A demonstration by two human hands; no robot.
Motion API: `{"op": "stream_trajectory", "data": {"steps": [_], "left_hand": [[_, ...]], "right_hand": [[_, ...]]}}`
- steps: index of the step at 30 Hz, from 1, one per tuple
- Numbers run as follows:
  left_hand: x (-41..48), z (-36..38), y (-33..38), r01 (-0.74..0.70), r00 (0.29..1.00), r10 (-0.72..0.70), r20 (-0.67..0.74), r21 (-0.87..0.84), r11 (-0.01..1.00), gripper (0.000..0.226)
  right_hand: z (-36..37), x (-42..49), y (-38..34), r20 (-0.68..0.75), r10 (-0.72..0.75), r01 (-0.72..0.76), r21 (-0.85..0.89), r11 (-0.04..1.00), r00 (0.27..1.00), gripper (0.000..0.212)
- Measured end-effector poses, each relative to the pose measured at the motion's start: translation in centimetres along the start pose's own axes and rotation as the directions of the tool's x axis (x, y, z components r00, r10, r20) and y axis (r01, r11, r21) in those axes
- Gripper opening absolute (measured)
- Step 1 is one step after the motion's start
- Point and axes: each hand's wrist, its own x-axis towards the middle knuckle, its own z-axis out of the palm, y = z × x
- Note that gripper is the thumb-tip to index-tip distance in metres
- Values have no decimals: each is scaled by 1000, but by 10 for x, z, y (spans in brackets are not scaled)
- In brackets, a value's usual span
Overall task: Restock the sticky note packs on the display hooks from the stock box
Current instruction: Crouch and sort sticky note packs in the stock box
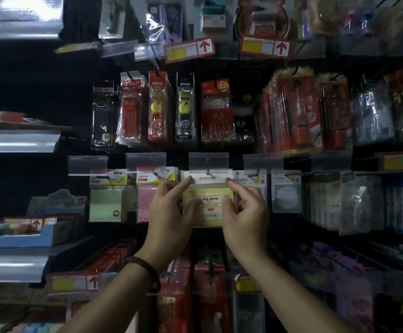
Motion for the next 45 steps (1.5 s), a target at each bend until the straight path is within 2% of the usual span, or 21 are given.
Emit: {"op": "stream_trajectory", "data": {"steps": [5,8,11,15,17,19,24,27,30,33,34,36,39,42,43,45], "left_hand": [[5,-2,0,27,998,-33,54,102,994,55],[10,2,0,6,996,-22,89,167,986,56],[8,7,-2,-17,989,-13,145,207,978,63],[1,7,-1,-21,981,-36,191,290,957,76],[-8,2,3,-29,981,-35,193,320,947,80],[-23,-8,6,-59,982,0,187,309,949,77],[-94,-38,17,-141,983,114,142,195,971,40],[-161,-47,23,-220,974,204,102,175,960,20],[-246,-45,11,-230,956,204,209,113,966,5],[-340,-37,-27,-117,911,71,406,91,989,3],[-371,-33,-42,-60,879,4,477,102,993,4],[-428,-21,-75,65,785,-150,601,160,985,7],[-500,2,-117,207,611,-329,720,256,944,15],[-554,30,-148,297,423,-445,789,344,891,9],[-569,40,-156,304,373,-466,802,368,879,9],[-595,58,-172,332,279,-505,816,412,849,10]], "right_hand": [[0,1,-2,74,66,-57,-119,991,995,39],[-3,4,-2,172,88,-34,-292,956,981,47],[-6,5,-2,237,112,17,-480,877,965,59],[-13,4,-5,321,194,4,-525,851,927,71],[-21,0,-9,347,180,24,-510,860,921,72],[-33,-9,-13,343,121,64,-483,874,932,67],[-74,-63,-25,247,-84,166,-333,928,965,30],[-104,-116,-20,262,-203,270,-250,930,943,11],[-140,-186,-1,361,-145,233,-212,949,921,6],[-180,-271,40,432,87,43,-282,958,898,7],[-192,-301,57,447,216,-66,-328,942,868,9],[-213,-360,96,453,488,-287,-442,850,746,16],[-236,-443,152,401,781,-468,-635,614,479,18],[-247,-521,201,315,937,-501,-792,347,151,12],[-249,-543,217,290,955,-488,-826,284,65,13],[-249,-577,243,241,970,-458,-867,196,-42,7]]}}
